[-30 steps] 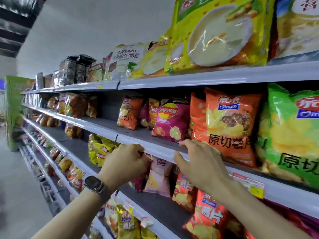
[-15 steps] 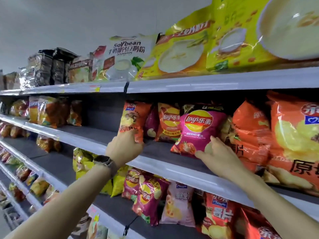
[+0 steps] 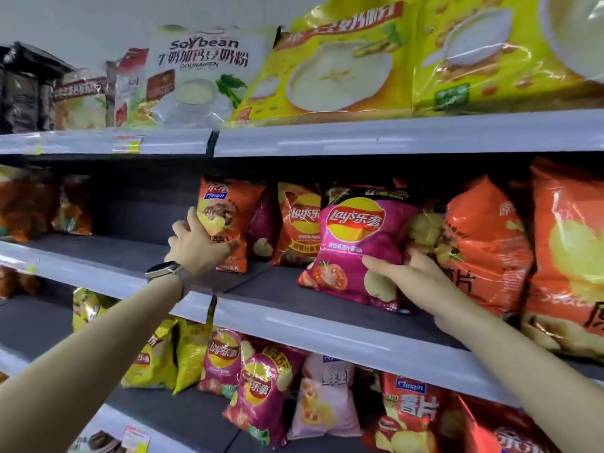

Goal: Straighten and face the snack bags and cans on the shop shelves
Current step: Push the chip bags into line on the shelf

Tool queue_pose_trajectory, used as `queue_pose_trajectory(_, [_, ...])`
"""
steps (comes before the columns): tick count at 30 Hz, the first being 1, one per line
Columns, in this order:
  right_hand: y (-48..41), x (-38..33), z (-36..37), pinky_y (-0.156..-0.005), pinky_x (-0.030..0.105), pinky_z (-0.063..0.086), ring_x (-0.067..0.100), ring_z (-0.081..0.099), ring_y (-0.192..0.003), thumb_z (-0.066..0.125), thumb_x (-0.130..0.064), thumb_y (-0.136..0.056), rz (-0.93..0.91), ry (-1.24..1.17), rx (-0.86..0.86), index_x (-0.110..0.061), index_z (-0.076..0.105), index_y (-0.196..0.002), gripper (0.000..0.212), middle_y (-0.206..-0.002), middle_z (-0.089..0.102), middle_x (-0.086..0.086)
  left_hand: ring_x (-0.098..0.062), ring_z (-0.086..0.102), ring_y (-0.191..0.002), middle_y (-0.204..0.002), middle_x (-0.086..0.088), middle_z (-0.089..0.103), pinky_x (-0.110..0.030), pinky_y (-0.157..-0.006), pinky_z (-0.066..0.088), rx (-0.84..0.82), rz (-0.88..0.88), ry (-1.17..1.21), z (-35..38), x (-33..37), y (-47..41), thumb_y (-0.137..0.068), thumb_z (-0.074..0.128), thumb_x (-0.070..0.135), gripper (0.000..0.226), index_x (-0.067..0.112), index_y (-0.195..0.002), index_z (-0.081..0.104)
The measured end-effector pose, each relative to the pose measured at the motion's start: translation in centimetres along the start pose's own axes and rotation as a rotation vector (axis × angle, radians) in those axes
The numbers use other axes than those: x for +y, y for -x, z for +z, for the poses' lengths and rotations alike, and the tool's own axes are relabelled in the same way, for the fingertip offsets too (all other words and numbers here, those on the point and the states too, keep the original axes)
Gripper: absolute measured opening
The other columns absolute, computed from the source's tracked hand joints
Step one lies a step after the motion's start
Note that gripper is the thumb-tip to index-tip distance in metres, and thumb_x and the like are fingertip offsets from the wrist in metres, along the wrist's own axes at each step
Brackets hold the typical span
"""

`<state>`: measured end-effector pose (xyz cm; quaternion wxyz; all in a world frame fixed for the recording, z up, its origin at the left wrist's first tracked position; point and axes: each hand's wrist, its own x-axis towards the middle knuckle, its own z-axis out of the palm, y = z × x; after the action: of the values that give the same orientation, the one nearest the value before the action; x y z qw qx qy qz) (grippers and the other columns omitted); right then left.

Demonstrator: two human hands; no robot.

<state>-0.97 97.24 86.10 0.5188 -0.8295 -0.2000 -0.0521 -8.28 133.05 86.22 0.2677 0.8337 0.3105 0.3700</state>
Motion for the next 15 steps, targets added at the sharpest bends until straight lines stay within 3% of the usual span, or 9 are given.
queue_pose_trajectory(2, [-0.1,-0.5,0.7,-0.098,0.041,0.053,0.020,0.071,-0.094,0.081,-0.061,-0.080,0.025,-0.059,-0.054,-0.016,0.071,-0.093,0.047,-0.100,0.077,0.006,-0.050,0.029,-0.147,-0.163,-0.020,0.021,-0.060,-0.118,0.032,0.009,-0.026,0.048,0.3,0.2,-1.2,-0.076,0.081,0.068,0.128,0.024,-0.166,0.001])
queue_pose_trajectory(5, [-0.8,-0.7,1.4,-0.083,0.031,0.049,0.019,0.067,-0.073,0.080,-0.065,-0.077,0.034,-0.104,-0.100,-0.010,0.068,-0.070,0.058,-0.073,0.071,0.007,-0.051,0.025,-0.149,-0.166,-0.023,0.016,-0.060,-0.122,0.027,-0.017,-0.066,0.099,1.0,0.3,-2.7,-0.068,0.086,0.070,0.141,0.027,-0.166,-0.006])
queue_pose_trajectory(9, [-1.1,-0.8,1.7,-0.071,0.024,0.043,0.018,0.056,-0.059,0.077,-0.057,-0.086,0.029,-0.105,-0.115,-0.003,0.060,-0.065,0.060,-0.063,0.061,0.011,-0.053,0.027,-0.149,-0.165,-0.025,0.018,-0.059,-0.122,0.027,-0.035,-0.090,0.114,1.8,0.1,-3.8,-0.067,0.091,0.064,0.145,0.026,-0.166,-0.008])
queue_pose_trajectory(13, [-1.1,-0.1,1.7,-0.055,0.016,0.046,0.010,0.068,-0.069,0.085,-0.045,-0.082,-0.025,-0.106,0.023,-0.016,0.067,-0.074,0.035,-0.062,0.072,-0.008,-0.052,0.035,-0.144,-0.159,-0.026,0.030,-0.060,-0.118,0.034,-0.028,-0.094,0.140,2.3,-0.5,-4.7,-0.066,0.092,0.062,0.142,0.025,-0.165,-0.003])
queue_pose_trajectory(15, [-1.2,-0.1,1.7,-0.062,0.018,0.050,0.008,0.071,-0.071,0.089,-0.046,-0.078,-0.042,-0.095,0.027,-0.019,0.070,-0.083,0.033,-0.066,0.075,-0.010,-0.051,0.034,-0.144,-0.158,-0.026,0.032,-0.060,-0.117,0.034,-0.022,-0.092,0.124,2.5,-0.8,-5.0,-0.065,0.092,0.062,0.142,0.023,-0.165,-0.001])
